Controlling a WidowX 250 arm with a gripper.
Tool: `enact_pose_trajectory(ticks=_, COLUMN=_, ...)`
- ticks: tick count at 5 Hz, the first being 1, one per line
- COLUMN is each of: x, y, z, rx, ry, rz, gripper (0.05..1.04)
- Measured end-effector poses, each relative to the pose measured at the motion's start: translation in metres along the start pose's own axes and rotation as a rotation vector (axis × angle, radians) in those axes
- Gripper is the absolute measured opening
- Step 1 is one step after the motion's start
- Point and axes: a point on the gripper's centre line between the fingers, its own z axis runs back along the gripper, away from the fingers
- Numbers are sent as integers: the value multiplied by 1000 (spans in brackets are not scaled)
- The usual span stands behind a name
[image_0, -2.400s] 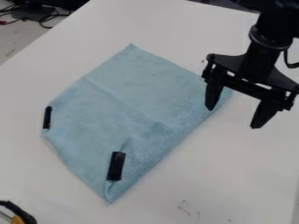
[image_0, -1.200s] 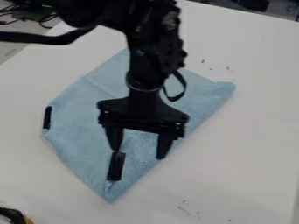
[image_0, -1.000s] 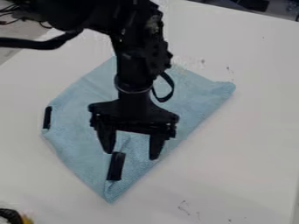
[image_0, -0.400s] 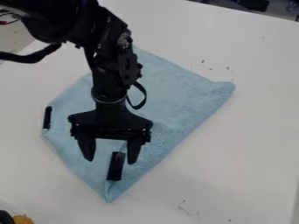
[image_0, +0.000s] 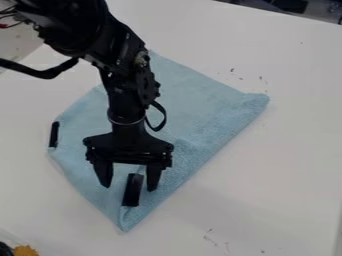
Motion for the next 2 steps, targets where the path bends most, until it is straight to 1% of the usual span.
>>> enact_pose_trajectory(ticks=1, x=2, y=-3, z=-3, rx=6, ry=5, rz=6, gripper=948)
enact_pose_trajectory(ticks=2, x=2, y=-6, z=-2, rx=21, ry=-5, rz=-10, gripper=661)
